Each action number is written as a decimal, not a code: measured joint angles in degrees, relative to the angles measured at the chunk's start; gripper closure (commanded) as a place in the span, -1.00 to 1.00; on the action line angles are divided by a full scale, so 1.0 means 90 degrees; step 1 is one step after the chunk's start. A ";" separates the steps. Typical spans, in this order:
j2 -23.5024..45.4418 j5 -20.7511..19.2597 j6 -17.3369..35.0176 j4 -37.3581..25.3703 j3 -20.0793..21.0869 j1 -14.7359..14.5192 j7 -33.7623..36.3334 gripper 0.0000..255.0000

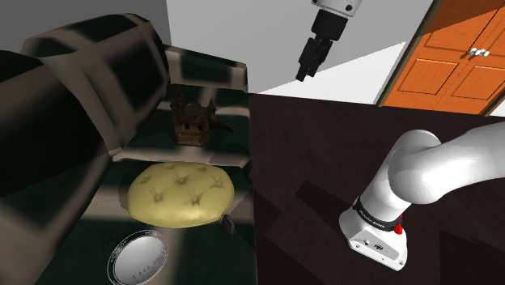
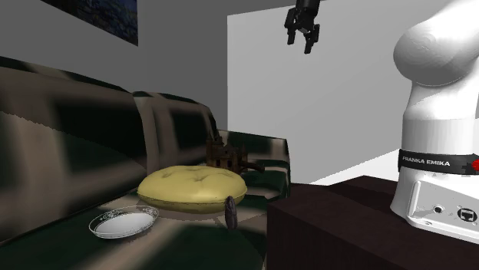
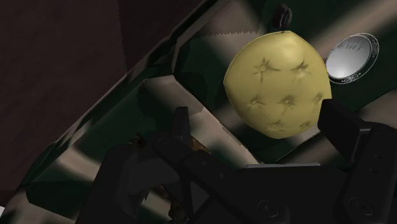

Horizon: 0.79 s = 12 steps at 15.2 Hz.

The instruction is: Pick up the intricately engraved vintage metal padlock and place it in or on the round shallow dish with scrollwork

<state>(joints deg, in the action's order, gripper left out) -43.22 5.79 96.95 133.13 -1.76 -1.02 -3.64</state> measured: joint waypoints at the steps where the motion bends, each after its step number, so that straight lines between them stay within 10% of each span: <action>1: 0.0000 0.0000 0.0000 0.0000 0.0000 0.0000 0.0000 -1.00; 12: 0.0561 0.0407 0.1549 0.1296 0.1024 -0.0222 0.1085 -1.00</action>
<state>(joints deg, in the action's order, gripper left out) -38.17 9.45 110.89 144.80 7.46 -3.02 6.13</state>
